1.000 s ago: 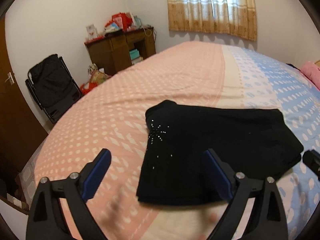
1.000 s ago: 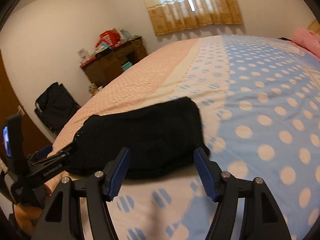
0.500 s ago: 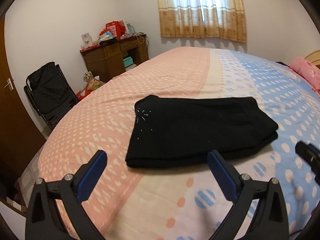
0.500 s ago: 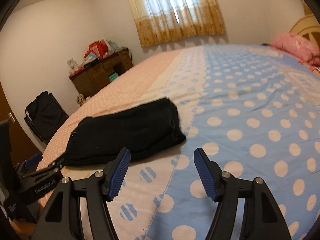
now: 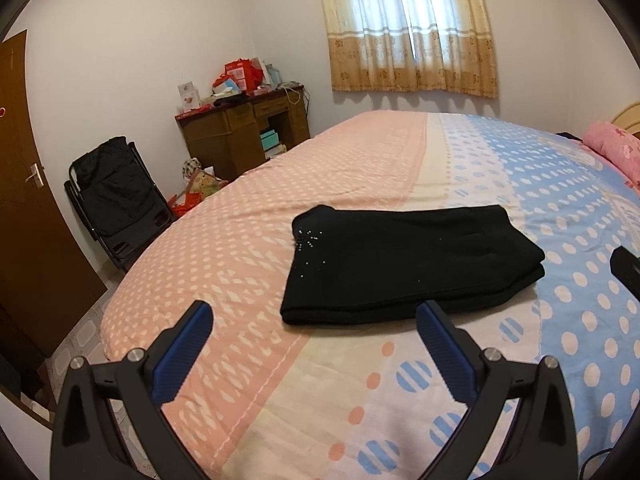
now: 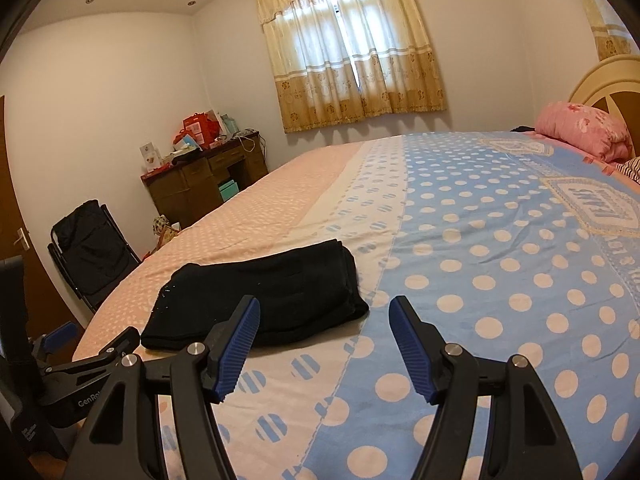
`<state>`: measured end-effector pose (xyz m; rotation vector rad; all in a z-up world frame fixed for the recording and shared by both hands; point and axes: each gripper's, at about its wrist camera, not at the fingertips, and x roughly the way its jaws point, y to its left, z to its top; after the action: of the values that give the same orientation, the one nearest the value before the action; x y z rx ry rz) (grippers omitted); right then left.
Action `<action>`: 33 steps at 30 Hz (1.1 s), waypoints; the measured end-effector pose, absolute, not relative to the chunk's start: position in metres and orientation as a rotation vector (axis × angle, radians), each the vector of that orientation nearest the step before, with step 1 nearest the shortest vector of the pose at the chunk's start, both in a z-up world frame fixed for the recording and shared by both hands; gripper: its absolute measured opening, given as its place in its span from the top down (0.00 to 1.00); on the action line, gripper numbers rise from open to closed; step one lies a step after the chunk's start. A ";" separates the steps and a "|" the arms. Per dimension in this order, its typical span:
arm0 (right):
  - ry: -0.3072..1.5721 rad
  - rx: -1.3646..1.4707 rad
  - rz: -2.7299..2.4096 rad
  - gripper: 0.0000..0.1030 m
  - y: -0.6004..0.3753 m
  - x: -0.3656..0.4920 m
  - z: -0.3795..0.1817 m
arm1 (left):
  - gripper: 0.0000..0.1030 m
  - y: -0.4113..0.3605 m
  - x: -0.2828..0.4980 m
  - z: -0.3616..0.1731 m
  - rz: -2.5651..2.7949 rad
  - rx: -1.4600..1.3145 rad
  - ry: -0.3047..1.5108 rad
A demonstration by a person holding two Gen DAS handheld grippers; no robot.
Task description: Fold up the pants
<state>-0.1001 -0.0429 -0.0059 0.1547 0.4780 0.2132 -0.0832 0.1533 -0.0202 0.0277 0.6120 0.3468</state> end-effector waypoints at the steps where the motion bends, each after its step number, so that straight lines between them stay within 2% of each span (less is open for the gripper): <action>1: 0.470 0.149 0.211 0.33 -0.043 -0.103 -0.005 | 0.00 0.154 -0.085 -0.020 0.345 0.023 0.611; 5: 0.470 0.124 0.197 0.28 -0.043 -0.110 -0.007 | 0.00 0.155 -0.095 -0.020 0.345 0.007 0.596; 14: 0.485 0.121 0.149 0.28 -0.048 -0.134 -0.015 | 0.00 0.148 -0.112 -0.025 0.293 -0.012 0.611; 22: 0.348 0.076 0.134 0.27 -0.042 -0.173 0.011 | 0.00 0.135 -0.135 -0.013 0.241 0.018 0.566; 27: 0.241 0.025 0.106 0.18 -0.031 -0.191 0.026 | 0.00 0.143 -0.147 0.003 0.269 0.013 0.502; 33: 0.245 -0.005 0.125 0.17 -0.022 -0.188 0.029 | 0.00 0.148 -0.144 0.006 0.300 0.018 0.490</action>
<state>-0.1877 -0.0220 0.0286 -0.0047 0.2447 0.1250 -0.1437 0.1482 0.0064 0.0182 0.4904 0.2997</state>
